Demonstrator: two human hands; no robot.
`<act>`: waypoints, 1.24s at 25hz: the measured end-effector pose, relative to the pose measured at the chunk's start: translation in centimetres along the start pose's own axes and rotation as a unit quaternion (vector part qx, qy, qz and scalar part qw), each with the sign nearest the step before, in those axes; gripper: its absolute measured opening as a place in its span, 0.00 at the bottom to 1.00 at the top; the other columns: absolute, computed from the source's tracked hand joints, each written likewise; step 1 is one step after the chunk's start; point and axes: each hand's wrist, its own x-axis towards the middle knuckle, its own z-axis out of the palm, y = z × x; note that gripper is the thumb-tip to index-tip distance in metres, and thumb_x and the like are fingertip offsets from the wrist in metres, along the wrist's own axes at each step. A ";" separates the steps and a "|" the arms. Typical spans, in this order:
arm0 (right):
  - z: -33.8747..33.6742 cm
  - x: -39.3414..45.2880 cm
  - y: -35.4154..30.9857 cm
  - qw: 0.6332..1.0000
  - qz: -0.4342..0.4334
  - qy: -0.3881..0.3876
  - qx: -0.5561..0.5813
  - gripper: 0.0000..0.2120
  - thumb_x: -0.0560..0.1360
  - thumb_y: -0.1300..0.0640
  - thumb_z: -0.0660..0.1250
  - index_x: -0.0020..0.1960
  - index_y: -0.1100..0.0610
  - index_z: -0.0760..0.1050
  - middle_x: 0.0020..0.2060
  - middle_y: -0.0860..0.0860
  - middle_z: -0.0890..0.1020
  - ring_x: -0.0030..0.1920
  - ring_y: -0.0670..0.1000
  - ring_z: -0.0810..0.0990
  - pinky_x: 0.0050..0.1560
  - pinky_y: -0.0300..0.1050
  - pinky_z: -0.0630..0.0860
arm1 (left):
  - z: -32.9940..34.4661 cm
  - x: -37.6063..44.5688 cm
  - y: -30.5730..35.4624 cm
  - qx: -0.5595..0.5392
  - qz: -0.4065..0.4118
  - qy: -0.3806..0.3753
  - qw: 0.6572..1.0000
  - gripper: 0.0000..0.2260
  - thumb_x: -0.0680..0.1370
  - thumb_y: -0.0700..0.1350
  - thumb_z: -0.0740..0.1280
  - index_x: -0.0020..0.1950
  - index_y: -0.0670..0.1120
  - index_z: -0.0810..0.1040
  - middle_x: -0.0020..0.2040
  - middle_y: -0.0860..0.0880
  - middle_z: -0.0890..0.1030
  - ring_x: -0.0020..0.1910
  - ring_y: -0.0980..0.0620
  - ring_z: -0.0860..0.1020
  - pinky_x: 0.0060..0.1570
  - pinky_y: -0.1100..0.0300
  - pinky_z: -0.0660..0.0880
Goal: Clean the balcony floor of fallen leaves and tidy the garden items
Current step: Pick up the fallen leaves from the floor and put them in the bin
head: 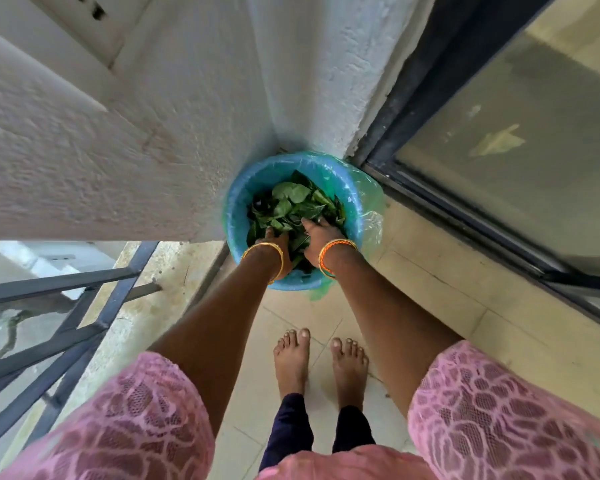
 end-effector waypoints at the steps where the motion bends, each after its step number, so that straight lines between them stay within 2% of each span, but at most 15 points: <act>1: -0.6 -1.1 0.0 0.999 -0.003 0.043 0.021 0.27 0.75 0.60 0.63 0.73 0.53 0.63 0.72 0.58 0.62 0.69 0.62 0.65 0.69 0.51 0.65 | -0.5 -1.2 0.4 -0.003 -0.002 0.031 1.000 0.30 0.78 0.49 0.62 0.77 0.51 0.52 0.78 0.42 0.46 0.73 0.37 0.59 0.71 0.47 0.61; 2: -1.1 -2.6 0.1 0.996 -0.007 0.083 0.038 0.24 0.74 0.62 0.63 0.69 0.54 0.68 0.68 0.58 0.68 0.66 0.61 0.68 0.67 0.52 0.69 | -1.1 -2.7 0.9 0.000 0.002 0.059 0.998 0.31 0.77 0.47 0.63 0.77 0.51 0.53 0.78 0.43 0.48 0.72 0.37 0.60 0.70 0.46 0.62; 4: -1.6 -6.3 0.2 0.989 -0.014 0.135 0.053 0.18 0.73 0.63 0.62 0.63 0.56 0.74 0.62 0.56 0.73 0.63 0.60 0.70 0.62 0.51 0.72 | -2.0 -6.4 1.7 0.017 0.022 0.093 0.995 0.28 0.77 0.44 0.62 0.76 0.50 0.56 0.76 0.42 0.53 0.71 0.39 0.61 0.68 0.45 0.64; 9: -1.3 -15.7 0.7 0.974 0.048 0.190 0.115 0.14 0.74 0.63 0.59 0.58 0.60 0.75 0.56 0.58 0.75 0.60 0.58 0.71 0.56 0.49 0.74 | -2.8 -15.2 2.4 0.011 0.069 0.108 0.992 0.20 0.80 0.44 0.57 0.73 0.46 0.63 0.70 0.40 0.65 0.68 0.40 0.66 0.66 0.46 0.66; 13: -0.8 -23.3 1.1 0.962 0.116 0.196 0.151 0.16 0.75 0.61 0.58 0.62 0.58 0.72 0.58 0.57 0.74 0.62 0.57 0.70 0.57 0.48 0.73 | -2.4 -21.9 3.7 0.048 0.122 0.108 0.985 0.19 0.81 0.47 0.55 0.72 0.45 0.65 0.68 0.40 0.69 0.66 0.40 0.69 0.63 0.48 0.69; 19: -2.0 -34.9 0.9 0.926 0.198 0.283 0.152 0.20 0.78 0.56 0.55 0.70 0.58 0.64 0.67 0.57 0.68 0.65 0.57 0.66 0.62 0.47 0.68 | -2.6 -32.3 9.5 0.165 0.202 0.109 0.959 0.19 0.82 0.48 0.53 0.71 0.45 0.65 0.70 0.43 0.67 0.69 0.42 0.64 0.64 0.47 0.66; 23: -2.5 -42.0 1.9 0.865 0.287 0.346 0.221 0.22 0.79 0.53 0.54 0.72 0.58 0.61 0.71 0.57 0.62 0.69 0.57 0.62 0.65 0.50 0.66 | -2.6 -38.7 14.5 0.238 0.291 0.139 0.916 0.19 0.82 0.49 0.52 0.73 0.45 0.63 0.73 0.44 0.64 0.71 0.43 0.61 0.66 0.47 0.65; 27: -0.6 -48.1 4.7 0.754 0.399 0.388 0.349 0.20 0.79 0.54 0.54 0.70 0.58 0.65 0.69 0.58 0.65 0.67 0.59 0.65 0.62 0.51 0.68 | -0.6 -43.5 19.4 0.303 0.371 0.160 0.863 0.20 0.82 0.50 0.52 0.73 0.46 0.63 0.72 0.45 0.65 0.71 0.44 0.62 0.66 0.49 0.65; 31: 2.4 -53.9 7.8 0.702 0.441 0.404 0.386 0.21 0.79 0.54 0.53 0.71 0.58 0.62 0.71 0.58 0.63 0.69 0.59 0.63 0.64 0.52 0.67 | 3.9 -47.7 23.2 0.344 0.385 0.187 0.836 0.19 0.82 0.51 0.52 0.71 0.45 0.64 0.70 0.45 0.67 0.69 0.45 0.65 0.63 0.51 0.67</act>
